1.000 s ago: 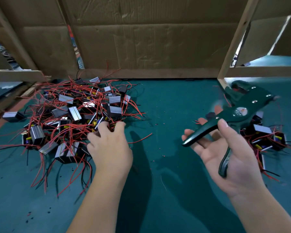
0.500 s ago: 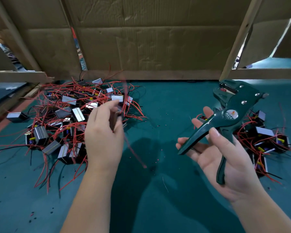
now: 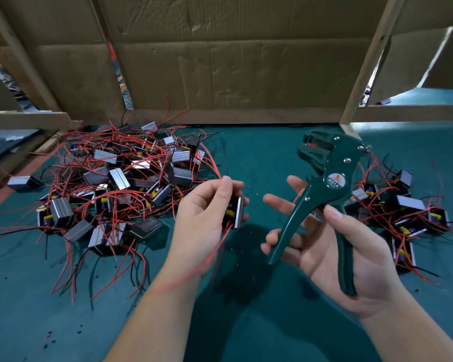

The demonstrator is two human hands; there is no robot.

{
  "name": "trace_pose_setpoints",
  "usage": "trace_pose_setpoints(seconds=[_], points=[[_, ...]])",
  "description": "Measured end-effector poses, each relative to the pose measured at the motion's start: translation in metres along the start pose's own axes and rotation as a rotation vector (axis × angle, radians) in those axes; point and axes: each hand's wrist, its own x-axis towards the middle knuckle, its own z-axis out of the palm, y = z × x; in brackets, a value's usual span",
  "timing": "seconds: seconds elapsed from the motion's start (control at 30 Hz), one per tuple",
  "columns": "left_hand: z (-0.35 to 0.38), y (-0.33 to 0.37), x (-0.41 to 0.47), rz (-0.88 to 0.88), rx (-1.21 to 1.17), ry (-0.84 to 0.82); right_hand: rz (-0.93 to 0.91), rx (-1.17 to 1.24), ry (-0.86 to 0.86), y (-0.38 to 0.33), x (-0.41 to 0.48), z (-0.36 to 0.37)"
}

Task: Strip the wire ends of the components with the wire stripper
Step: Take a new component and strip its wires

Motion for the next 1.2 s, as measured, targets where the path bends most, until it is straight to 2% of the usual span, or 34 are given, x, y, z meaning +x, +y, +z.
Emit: trace_pose_setpoints(seconds=[0.17,0.37,0.43,0.53,0.7,0.93,1.2], points=[[0.003,-0.002,-0.003,0.031,0.102,-0.009,0.064,-0.08,0.034,-0.004,-0.001,0.0],[-0.001,0.0,0.0,0.077,0.119,0.03,0.259,-0.203,0.229,-0.002,0.0,0.001],[-0.002,0.002,0.0,0.121,0.132,0.024,0.361,-0.178,0.196,-0.001,0.0,0.002],[-0.004,0.005,0.0,0.149,0.109,0.046,0.439,-0.109,0.054,0.0,-0.002,0.007],[-0.013,0.007,0.003,0.151,0.185,0.108,0.389,-0.073,-0.137,-0.001,-0.006,0.009],[-0.017,0.011,0.004,0.221,0.259,0.137,0.37,-0.146,-0.199,-0.004,-0.008,0.009],[-0.017,0.01,0.005,0.271,0.301,0.136,0.353,-0.178,-0.137,-0.001,-0.009,0.008]])
